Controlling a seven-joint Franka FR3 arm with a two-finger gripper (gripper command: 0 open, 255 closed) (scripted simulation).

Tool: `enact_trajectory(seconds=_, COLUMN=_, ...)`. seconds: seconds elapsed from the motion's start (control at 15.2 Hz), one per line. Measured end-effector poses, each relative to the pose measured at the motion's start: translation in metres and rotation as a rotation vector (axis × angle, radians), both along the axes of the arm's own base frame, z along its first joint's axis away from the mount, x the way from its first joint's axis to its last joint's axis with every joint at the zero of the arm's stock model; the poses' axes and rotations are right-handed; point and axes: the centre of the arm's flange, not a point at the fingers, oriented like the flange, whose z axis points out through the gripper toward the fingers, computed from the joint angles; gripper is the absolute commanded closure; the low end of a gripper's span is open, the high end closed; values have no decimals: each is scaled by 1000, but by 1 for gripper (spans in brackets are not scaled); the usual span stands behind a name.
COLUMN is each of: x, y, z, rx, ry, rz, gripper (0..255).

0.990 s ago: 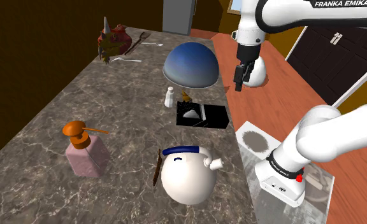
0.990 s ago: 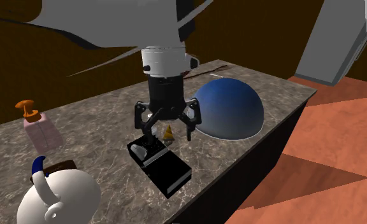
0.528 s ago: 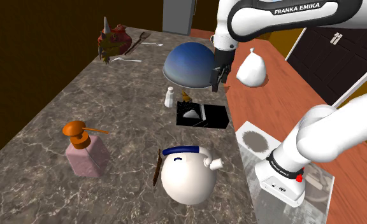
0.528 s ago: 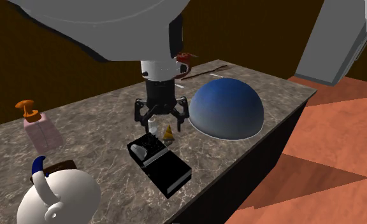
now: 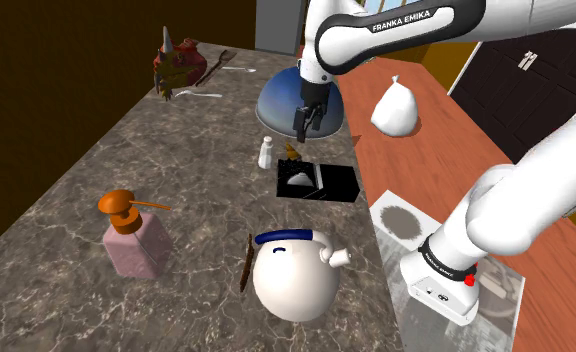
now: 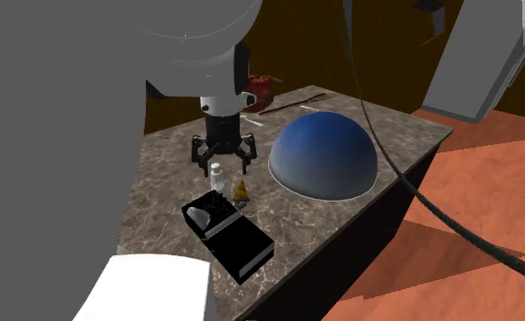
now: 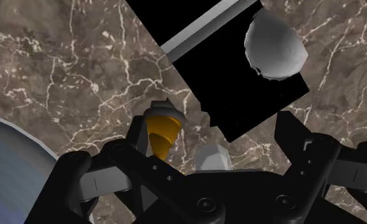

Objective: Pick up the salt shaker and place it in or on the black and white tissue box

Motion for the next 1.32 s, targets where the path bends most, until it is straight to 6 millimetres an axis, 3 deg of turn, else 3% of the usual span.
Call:
enact_trajectory(seconds=0.59, x=90, y=37, z=-29, rx=43, ry=-82, rz=32, gripper=0)
enact_trajectory(seconds=1.12, x=97, y=43, z=-68, rx=47, ry=-89, rz=34, gripper=0)
enact_trajectory(seconds=1.32, x=96, y=43, z=-72, rx=47, ry=-89, rz=34, gripper=0)
